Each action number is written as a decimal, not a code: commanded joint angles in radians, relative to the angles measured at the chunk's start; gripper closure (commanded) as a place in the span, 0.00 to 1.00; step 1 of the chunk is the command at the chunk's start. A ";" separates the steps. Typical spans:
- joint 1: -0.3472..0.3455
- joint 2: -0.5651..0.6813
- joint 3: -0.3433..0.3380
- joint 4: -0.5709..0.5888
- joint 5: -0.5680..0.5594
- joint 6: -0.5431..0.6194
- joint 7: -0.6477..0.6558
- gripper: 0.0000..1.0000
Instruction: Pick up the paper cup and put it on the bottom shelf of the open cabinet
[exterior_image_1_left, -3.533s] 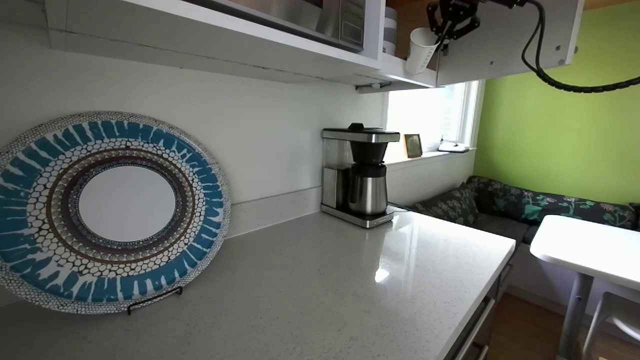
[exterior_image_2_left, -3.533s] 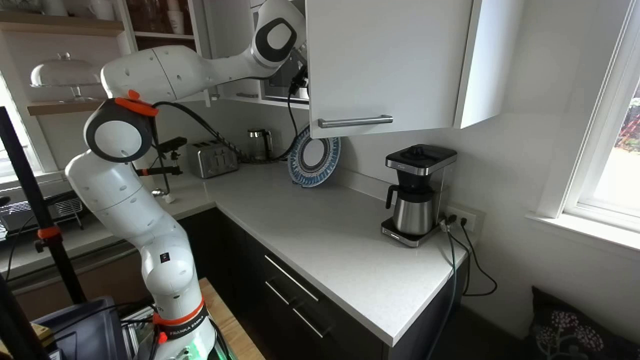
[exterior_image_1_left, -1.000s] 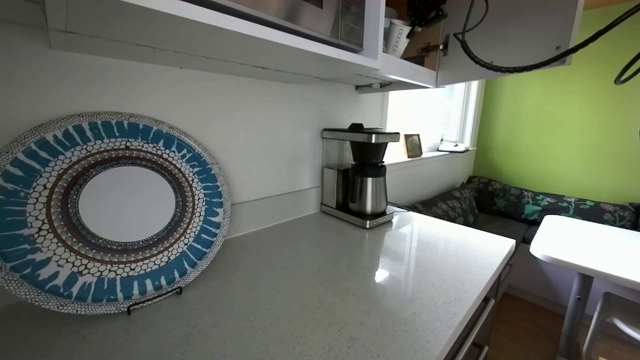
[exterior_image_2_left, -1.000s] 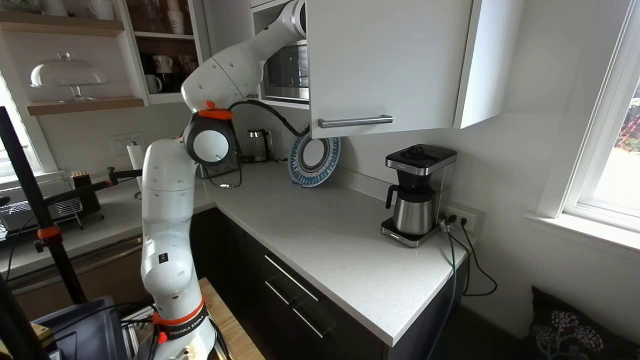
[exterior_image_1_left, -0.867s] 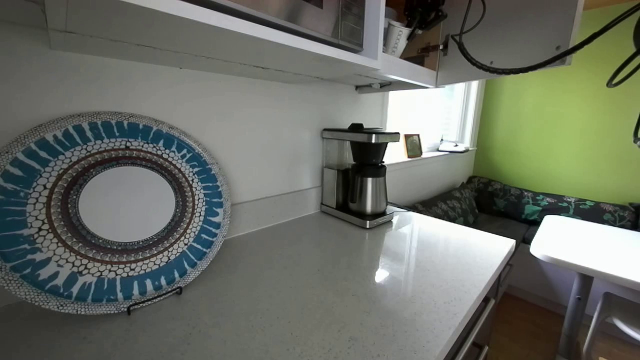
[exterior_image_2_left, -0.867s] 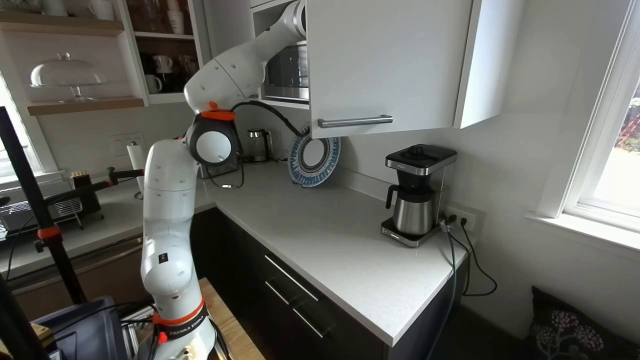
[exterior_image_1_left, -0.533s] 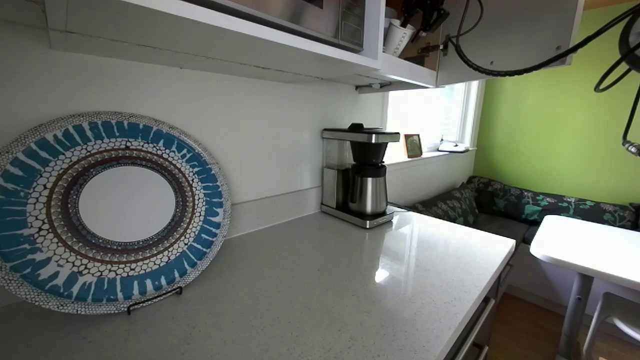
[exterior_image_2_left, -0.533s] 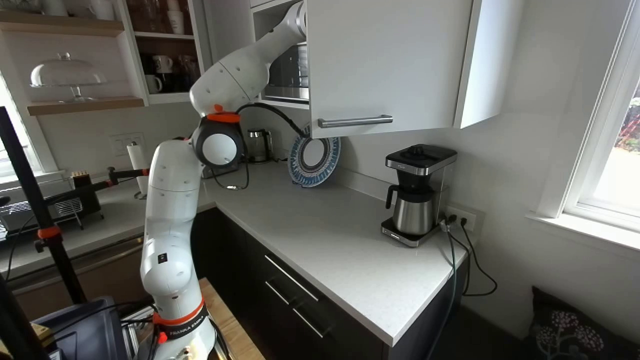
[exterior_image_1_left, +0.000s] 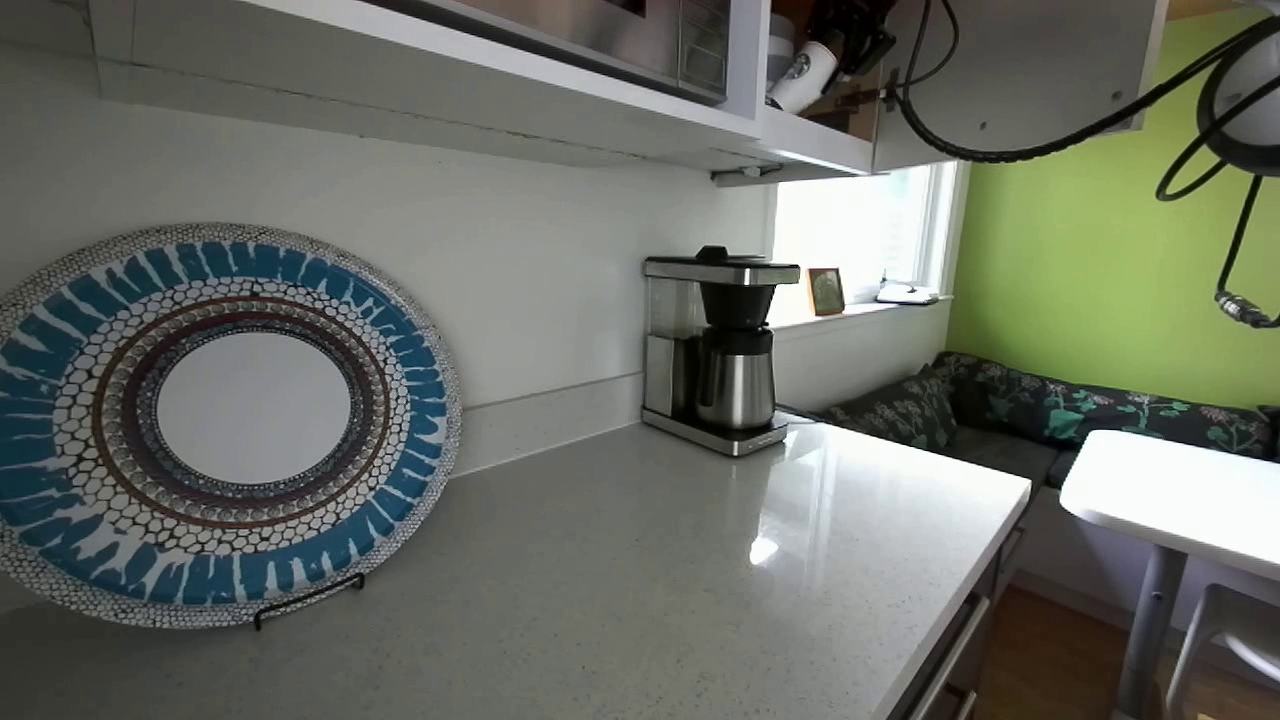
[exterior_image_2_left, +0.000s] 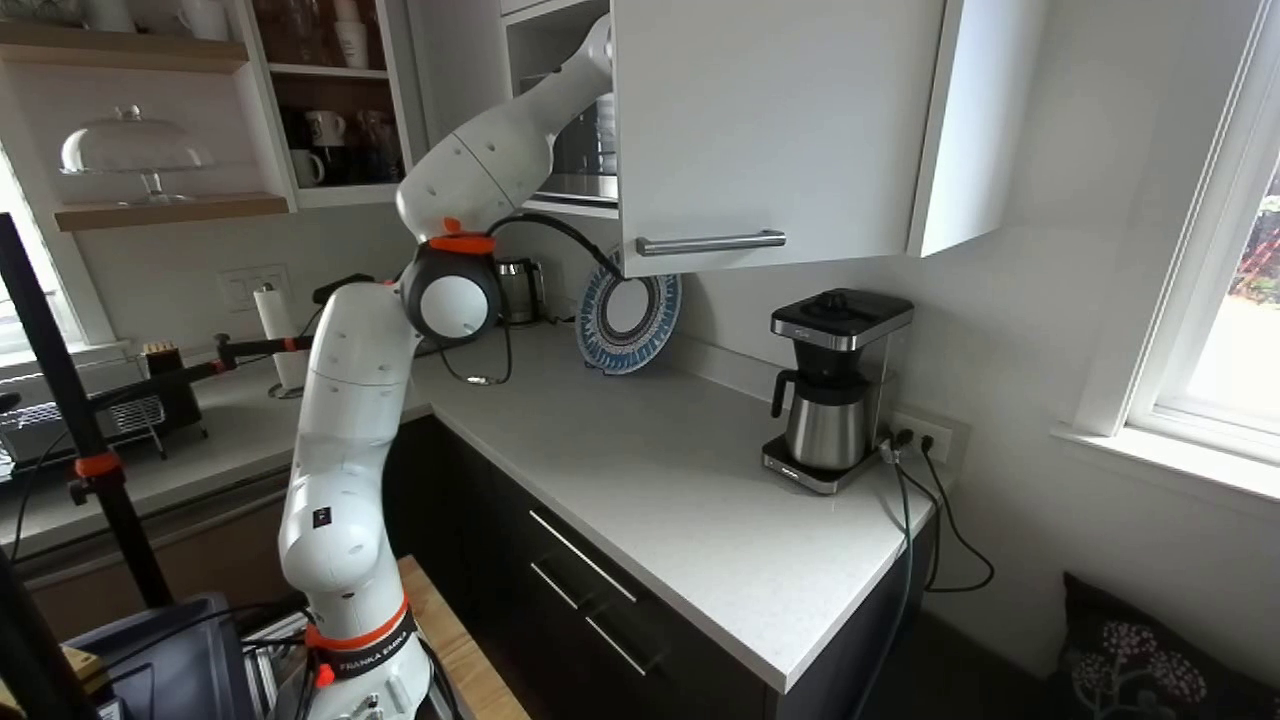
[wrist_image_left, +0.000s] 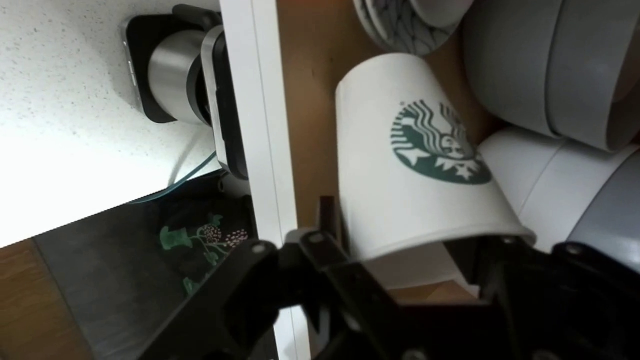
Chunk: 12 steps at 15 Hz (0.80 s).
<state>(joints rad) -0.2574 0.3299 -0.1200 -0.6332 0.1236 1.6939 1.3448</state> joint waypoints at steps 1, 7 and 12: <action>-0.007 0.047 0.002 0.071 0.014 0.000 0.036 0.25; 0.001 0.066 0.002 0.108 0.005 0.020 0.034 0.77; 0.010 0.076 0.001 0.125 -0.005 0.035 0.023 1.00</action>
<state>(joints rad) -0.2524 0.3784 -0.1189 -0.5483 0.1231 1.7109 1.3584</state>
